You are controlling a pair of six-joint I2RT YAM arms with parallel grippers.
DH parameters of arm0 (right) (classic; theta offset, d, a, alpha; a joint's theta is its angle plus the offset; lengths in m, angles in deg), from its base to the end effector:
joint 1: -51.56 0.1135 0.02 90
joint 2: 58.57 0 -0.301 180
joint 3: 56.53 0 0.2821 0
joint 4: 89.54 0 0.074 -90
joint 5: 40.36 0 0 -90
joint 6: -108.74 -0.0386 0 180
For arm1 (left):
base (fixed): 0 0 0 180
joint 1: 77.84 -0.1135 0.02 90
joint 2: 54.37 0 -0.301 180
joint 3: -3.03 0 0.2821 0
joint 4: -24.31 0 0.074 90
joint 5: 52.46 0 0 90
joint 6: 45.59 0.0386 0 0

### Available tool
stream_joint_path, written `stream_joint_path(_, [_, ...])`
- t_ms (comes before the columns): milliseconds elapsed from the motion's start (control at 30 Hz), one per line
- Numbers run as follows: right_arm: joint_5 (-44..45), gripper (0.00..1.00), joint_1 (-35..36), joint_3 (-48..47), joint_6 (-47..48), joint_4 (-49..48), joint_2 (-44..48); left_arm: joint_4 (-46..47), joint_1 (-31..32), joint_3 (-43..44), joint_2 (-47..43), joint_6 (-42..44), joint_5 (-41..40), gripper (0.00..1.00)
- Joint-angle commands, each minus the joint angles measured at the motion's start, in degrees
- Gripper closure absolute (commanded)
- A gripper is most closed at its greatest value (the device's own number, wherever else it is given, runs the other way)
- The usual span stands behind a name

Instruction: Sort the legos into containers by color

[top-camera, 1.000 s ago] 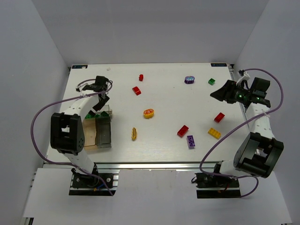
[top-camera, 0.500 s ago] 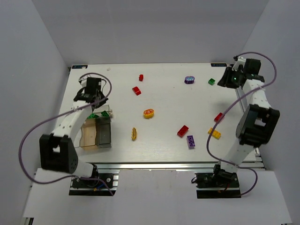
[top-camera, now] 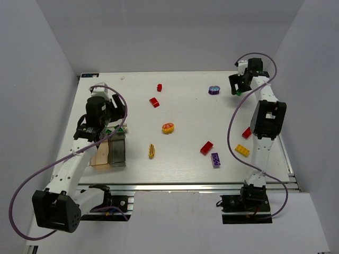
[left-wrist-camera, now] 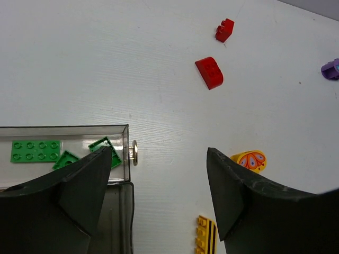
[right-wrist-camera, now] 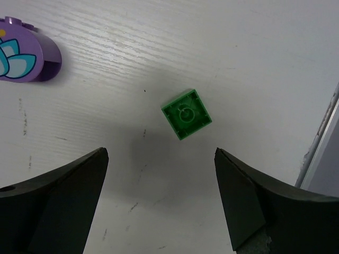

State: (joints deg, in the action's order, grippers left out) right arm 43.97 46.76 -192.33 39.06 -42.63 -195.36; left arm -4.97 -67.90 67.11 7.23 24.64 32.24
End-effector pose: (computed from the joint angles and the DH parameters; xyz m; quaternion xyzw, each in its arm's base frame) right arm 0.5950 -0.0461 0.2313 -0.1435 0.9212 -0.0330 0.3602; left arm 0.2558 -0.0412 0.3398 -0.0970 0.8456 -0.0961 0.5160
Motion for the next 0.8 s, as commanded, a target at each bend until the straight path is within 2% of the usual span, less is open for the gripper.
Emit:
stream_joint_path(0, [4.33, 0.13, 0.31, -1.89, 5.69, -2.54, -0.66, 1.52, 0.26, -0.73, -0.61, 1.58, 0.9, 0.18])
stream_joint_path(233, [8.39, 0.11, 0.84, -3.04, 6.84, -5.36, -6.2, 1.61, 0.26, -0.81, 0.01, 1.58, 0.99, 0.18])
stream_joint_path(467, [6.29, 0.12, 0.67, -4.79, 5.97, -7.12, -9.19, 1.44, 0.26, -0.9, 0.97, 1.49, 0.82, 0.18])
stream_joint_path(667, [2.6, 0.21, 0.4, -5.06, 4.65, -8.35, -10.34, 1.35, 0.26, -0.99, 1.41, 1.49, -0.15, 0.18])
stream_joint_path(767, [1.72, 0.33, 0.14, -5.59, 4.38, -7.66, -11.04, 1.26, 0.26, -0.9, 1.59, 1.58, -0.5, 0.18])
